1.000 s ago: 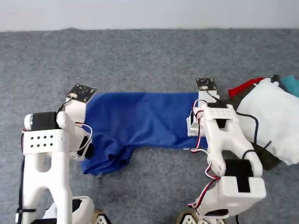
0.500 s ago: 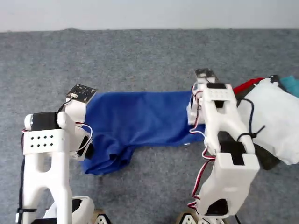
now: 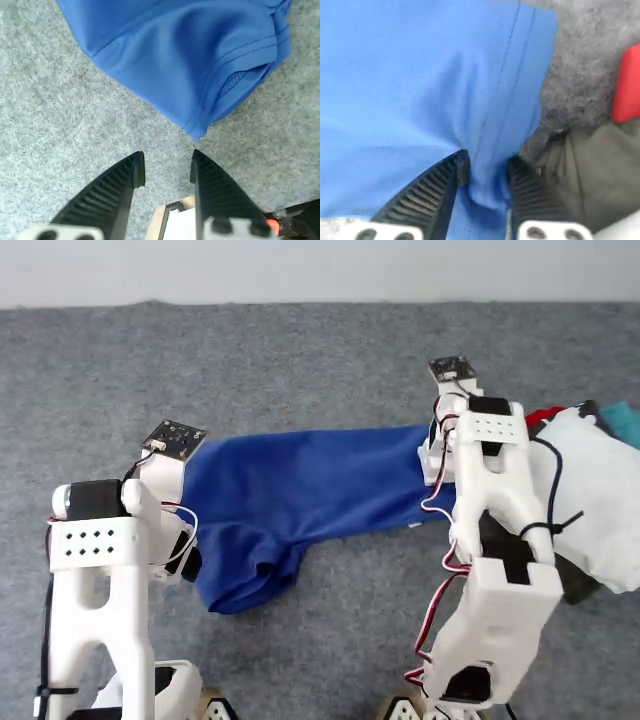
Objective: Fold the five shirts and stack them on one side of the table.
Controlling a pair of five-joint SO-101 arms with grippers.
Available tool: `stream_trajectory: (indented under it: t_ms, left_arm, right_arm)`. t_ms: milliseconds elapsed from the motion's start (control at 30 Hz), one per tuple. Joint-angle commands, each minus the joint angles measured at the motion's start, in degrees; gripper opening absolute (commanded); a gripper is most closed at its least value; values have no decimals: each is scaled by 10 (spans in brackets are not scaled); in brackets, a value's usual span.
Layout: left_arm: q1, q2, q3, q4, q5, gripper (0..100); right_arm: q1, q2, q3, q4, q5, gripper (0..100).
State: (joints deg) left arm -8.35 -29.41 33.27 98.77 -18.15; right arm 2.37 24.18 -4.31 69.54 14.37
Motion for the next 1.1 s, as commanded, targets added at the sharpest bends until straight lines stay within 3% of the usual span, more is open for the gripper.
stream_trajectory:
  t_ms: [0,267,400,567,733,1067]
  left_arm:
    - [-1,-14,-11,-1,10,160]
    - [4,-11,48,-15,31,162]
    - [6,-10,84,-61,-1,161]
    - [73,-10,175,-162,-6,160]
    - [155,-10,188,-175,-8,160]
    - [164,-10,216,-197,-35,159]
  right_arm:
    - [7,-2,-7,12,11,248]
    - [1,-54,-62,140,28,304]
    - [1,-122,-63,176,32,304]
    - [-5,-205,-62,213,31,304]
    - [-2,-232,-62,234,31,303]
    - [-4,-236,-62,237,30,303]
